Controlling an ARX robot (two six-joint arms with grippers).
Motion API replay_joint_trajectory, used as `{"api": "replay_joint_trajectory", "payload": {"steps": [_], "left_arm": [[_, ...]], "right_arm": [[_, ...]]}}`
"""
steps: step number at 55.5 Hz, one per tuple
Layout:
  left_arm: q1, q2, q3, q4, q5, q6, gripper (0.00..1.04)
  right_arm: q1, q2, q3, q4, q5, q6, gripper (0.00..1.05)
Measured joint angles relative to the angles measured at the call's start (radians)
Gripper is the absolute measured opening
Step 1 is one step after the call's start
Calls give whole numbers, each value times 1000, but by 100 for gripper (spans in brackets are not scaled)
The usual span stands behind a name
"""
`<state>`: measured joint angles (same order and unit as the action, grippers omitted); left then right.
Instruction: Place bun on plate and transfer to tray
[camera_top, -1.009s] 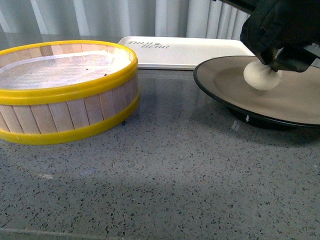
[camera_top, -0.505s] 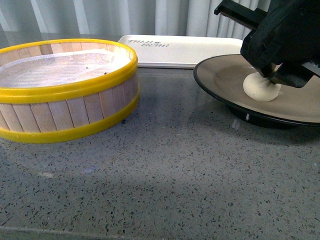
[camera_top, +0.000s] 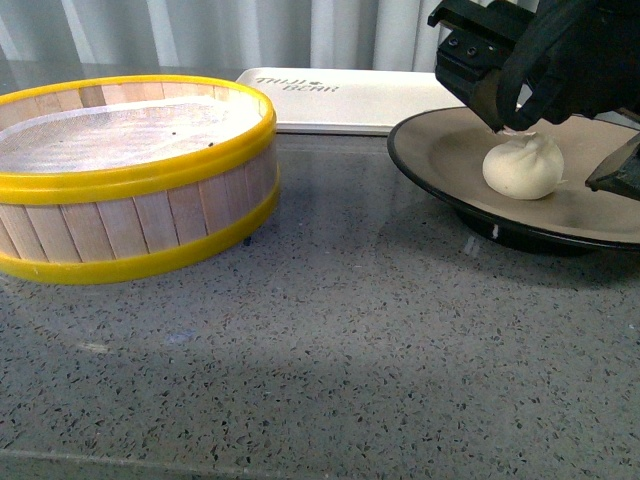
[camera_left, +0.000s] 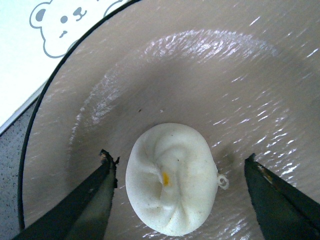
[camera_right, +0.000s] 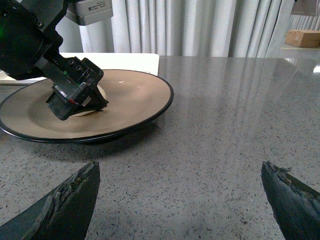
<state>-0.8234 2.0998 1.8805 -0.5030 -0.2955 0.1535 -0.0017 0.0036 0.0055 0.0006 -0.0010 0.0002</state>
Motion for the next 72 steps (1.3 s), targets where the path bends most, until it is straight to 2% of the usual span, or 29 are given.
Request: {"api": "replay_joint_trajectory", "payload": {"steps": [2, 8, 18, 31, 39, 43, 49, 57, 59, 60, 61, 63, 67, 72], "left_arm": [[3, -5, 2, 0, 3, -1, 87], [10, -26, 2, 2, 11, -5, 100], [22, -124, -60, 79, 22, 1, 98], [56, -448, -360, 303, 29, 54, 98], [99, -668, -578, 372, 41, 63, 98], [139, -783, -697, 386, 56, 68, 98], [254, -978, -906, 378, 98, 69, 98], [367, -1120, -1032, 366, 151, 58, 98], [384, -1157, -1077, 425, 93, 29, 94], [405, -1188, -1131, 519, 28, -13, 89], [424, -1211, -1168, 578, 6, -37, 85], [487, -1272, -1262, 692, 19, -79, 76], [605, -1369, -1405, 777, 90, -119, 60], [652, -1420, -1490, 801, 117, -137, 46]], "right_arm": [[0, 0, 0, 0, 0, 0, 96], [0, 0, 0, 0, 0, 0, 96], [0, 0, 0, 0, 0, 0, 96], [0, 0, 0, 0, 0, 0, 96], [0, 0, 0, 0, 0, 0, 96], [0, 0, 0, 0, 0, 0, 96], [0, 0, 0, 0, 0, 0, 96], [0, 0, 0, 0, 0, 0, 96], [0, 0, 0, 0, 0, 0, 96], [0, 0, 0, 0, 0, 0, 96], [0, 0, 0, 0, 0, 0, 96], [0, 0, 0, 0, 0, 0, 96], [0, 0, 0, 0, 0, 0, 96], [0, 0, 0, 0, -1, 0, 96]]}}
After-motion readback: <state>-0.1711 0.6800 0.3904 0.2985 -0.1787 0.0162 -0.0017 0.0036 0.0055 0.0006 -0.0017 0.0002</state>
